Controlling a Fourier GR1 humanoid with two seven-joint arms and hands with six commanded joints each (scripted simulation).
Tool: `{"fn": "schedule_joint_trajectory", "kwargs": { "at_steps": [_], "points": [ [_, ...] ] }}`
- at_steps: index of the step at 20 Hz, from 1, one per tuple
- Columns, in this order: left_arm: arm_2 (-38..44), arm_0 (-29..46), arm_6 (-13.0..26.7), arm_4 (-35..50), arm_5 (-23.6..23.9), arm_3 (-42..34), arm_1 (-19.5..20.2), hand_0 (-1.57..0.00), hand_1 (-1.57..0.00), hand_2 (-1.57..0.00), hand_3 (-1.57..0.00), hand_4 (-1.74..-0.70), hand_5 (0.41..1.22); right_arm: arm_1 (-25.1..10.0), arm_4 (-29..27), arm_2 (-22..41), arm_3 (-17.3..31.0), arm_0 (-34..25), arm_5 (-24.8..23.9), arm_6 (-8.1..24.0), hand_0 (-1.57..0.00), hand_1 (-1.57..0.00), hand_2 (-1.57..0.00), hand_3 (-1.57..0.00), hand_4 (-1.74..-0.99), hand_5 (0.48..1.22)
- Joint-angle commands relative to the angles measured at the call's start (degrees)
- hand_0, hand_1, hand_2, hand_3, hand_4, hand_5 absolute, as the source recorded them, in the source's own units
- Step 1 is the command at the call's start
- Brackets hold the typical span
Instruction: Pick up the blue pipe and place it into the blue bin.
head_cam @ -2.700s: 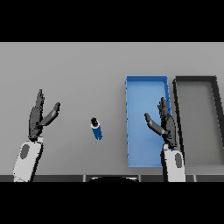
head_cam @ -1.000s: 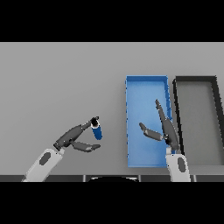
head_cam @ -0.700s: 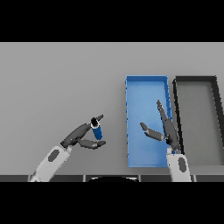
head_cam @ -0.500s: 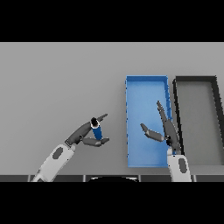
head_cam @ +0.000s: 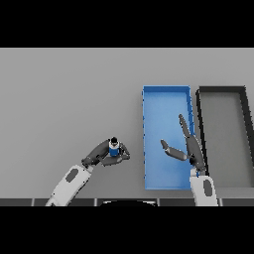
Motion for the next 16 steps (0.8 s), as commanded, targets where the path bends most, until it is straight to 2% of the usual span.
{"fn": "schedule_joint_trajectory", "kwargs": {
  "at_steps": [1,3,5,8,11,16],
  "points": [
    [-0.6,0.3,-1.2,-0.7,0.4,-0.2,0.3,-1.19,-1.27,-1.31,-1.26,-1.62,1.106,0.0,-0.1,-0.3,1.2,-0.5,-0.1,0.7,0.00,0.00,0.00,0.00,-1.178,0.561],
    [-1.4,0.2,0.1,-1.5,1.7,-0.7,-0.2,-1.33,-1.38,-1.40,-1.37,-1.56,1.148,-0.1,0.2,-0.1,1.4,-0.8,0.0,0.4,0.00,0.00,0.00,0.00,-1.176,0.559],
    [-1.5,0.3,-2.2,-2.7,2.2,-0.3,-0.1,-1.42,-1.45,-1.46,-1.44,-1.52,1.174,0.1,0.3,0.0,1.5,-0.1,0.0,-0.4,0.00,0.00,0.00,0.00,-1.174,0.558],
    [-1.5,0.4,-3.0,-3.3,2.6,-2.7,-1.1,-1.49,-1.51,-1.52,-1.51,-1.49,1.197,0.0,0.8,0.0,1.9,-1.3,-0.3,1.0,0.00,0.00,0.00,0.00,-1.160,0.554],
    [-0.9,0.2,-5.6,-2.4,2.4,-6.2,-2.0,-1.53,-1.54,-1.54,-1.54,-1.48,1.209,0.1,1.2,0.2,1.3,-0.4,-0.6,0.1,0.00,0.00,0.00,0.00,-1.151,0.550],
    [0.2,-3.3,-1.9,-2.7,1.9,-9.1,-3.1,-1.56,-1.56,-1.56,-1.56,-1.47,1.217,-0.6,2.0,0.2,1.6,-0.3,-0.5,0.0,0.00,0.00,0.00,0.00,-1.129,0.561]
  ]
}}
